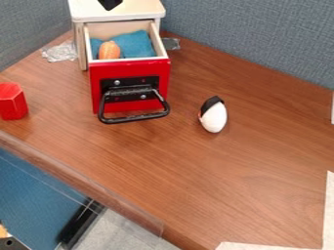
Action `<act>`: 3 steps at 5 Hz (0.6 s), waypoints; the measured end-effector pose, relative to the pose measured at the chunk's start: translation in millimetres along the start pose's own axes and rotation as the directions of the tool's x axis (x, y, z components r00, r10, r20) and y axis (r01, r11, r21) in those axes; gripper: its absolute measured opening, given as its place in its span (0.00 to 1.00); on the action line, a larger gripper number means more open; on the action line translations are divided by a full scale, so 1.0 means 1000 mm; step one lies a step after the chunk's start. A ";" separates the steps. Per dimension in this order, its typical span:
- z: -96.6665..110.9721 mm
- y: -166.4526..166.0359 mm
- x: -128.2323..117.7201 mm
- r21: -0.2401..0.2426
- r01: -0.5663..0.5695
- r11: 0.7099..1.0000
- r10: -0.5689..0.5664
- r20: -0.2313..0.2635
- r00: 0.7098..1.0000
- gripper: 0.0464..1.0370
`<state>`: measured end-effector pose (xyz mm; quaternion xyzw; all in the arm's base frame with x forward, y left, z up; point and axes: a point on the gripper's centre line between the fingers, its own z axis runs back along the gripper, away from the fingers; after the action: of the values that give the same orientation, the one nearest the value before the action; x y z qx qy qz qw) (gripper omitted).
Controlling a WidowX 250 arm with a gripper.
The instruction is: Take the orange object out of the cabinet and put in the left side of table
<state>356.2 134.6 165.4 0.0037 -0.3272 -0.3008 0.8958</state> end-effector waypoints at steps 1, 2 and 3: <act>-0.010 -0.004 -0.007 -0.029 -0.023 0.999 0.022 -0.015 1.000 0.96; -0.011 -0.004 -0.010 -0.029 -0.061 0.998 0.060 -0.023 0.998 0.96; -0.018 -0.011 -0.015 -0.030 -0.136 0.990 0.135 -0.045 0.990 0.96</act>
<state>351.3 130.4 140.3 -0.0267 -0.3024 -0.2445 0.9209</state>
